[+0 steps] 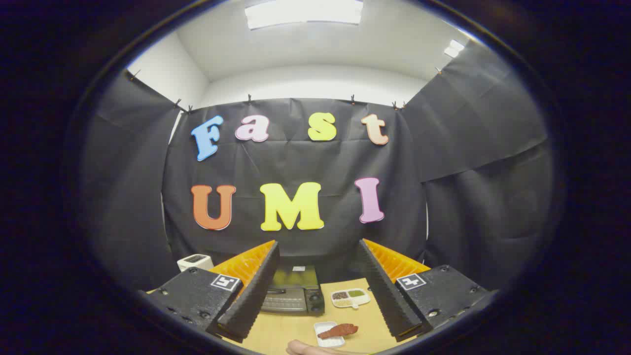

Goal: Open the toaster oven, put the food inside, and close the toaster oven door.

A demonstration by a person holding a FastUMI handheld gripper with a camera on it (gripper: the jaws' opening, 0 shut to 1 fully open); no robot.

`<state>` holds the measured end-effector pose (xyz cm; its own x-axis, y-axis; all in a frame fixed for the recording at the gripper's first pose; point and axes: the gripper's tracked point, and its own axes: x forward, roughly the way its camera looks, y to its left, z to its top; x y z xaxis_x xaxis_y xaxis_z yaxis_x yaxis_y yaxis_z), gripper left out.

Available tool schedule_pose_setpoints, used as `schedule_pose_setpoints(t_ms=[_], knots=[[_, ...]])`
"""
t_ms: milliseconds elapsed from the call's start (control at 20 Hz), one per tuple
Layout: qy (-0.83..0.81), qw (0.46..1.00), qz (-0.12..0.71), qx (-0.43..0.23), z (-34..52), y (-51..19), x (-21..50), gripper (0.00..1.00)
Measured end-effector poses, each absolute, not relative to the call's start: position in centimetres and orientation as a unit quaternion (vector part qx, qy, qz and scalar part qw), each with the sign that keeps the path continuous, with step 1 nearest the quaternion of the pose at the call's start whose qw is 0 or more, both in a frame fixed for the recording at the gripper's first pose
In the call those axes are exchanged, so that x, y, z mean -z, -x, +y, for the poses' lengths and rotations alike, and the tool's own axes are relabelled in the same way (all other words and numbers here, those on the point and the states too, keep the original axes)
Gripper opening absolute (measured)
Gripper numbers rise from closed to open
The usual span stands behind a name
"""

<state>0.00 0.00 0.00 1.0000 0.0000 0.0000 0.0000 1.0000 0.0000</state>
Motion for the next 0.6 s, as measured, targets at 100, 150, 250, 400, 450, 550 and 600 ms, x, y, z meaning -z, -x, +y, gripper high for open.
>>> schedule_pose_setpoints(t_ms=[100,150,250,400,450,550,600], knots=[[0.008,1.0,-0.003,0.004,0.0,0.0,0.2,1.0],[0.008,1.0,-0.001,0.004,-0.1,-0.1,0.4,1.0],[0.008,1.0,0.007,0.001,0.0,-0.3,1.0,1.0],[0.007,1.0,0.016,0.001,-0.4,-0.5,1.6,1.0],[0.008,1.0,0.019,0.002,-0.5,-0.6,1.8,1.0],[0.01,1.0,0.024,0.001,-0.5,-0.5,2.1,1.0],[0.012,1.0,0.024,0.0,-0.5,-0.5,2.1,1.0]])
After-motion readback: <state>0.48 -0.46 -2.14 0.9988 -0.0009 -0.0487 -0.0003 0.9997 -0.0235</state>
